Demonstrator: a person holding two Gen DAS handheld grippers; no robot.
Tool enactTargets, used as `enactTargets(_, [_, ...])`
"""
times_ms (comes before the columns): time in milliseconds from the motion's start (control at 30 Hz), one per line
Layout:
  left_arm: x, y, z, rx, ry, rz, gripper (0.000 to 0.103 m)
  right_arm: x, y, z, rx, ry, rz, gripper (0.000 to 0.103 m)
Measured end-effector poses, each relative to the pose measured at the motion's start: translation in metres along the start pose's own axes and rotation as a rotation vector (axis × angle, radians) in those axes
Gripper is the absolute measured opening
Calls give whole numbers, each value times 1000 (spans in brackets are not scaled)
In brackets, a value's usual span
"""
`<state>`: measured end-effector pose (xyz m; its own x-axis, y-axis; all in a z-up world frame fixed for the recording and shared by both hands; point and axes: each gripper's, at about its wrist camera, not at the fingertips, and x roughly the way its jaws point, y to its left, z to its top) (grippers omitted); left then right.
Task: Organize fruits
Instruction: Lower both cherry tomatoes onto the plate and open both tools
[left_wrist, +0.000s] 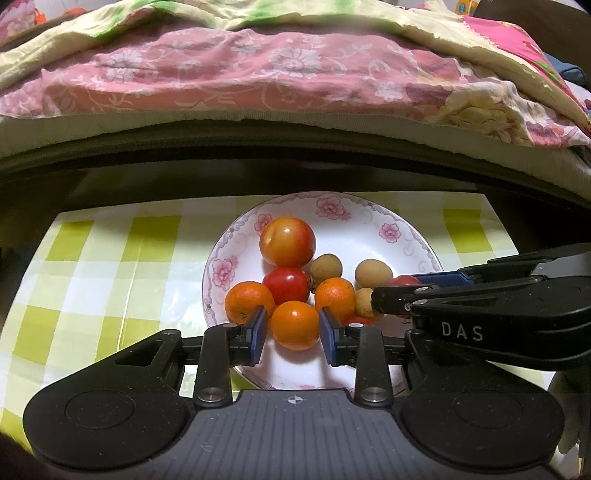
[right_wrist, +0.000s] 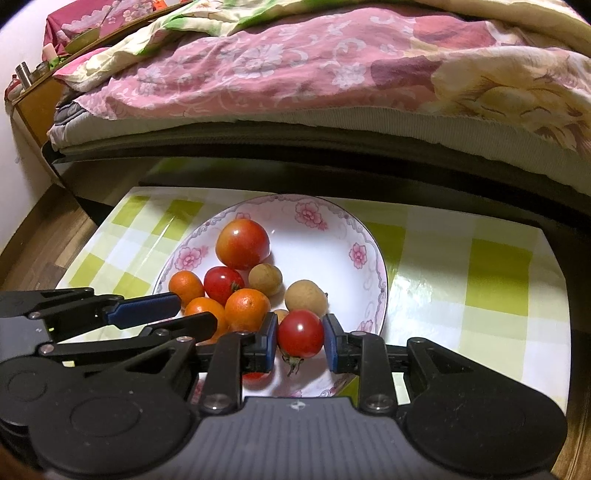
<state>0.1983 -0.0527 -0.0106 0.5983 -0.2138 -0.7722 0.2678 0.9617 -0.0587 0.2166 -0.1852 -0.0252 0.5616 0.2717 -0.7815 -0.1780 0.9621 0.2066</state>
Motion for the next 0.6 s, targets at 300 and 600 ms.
enactTargets(300, [-3,3,0,-10,-14,12,42,-3,3,1,5,-12,-12,30])
enactTargets(600, [-5,5,2,-21,-21,27,49,-4,3,1,18,-23,-20,30])
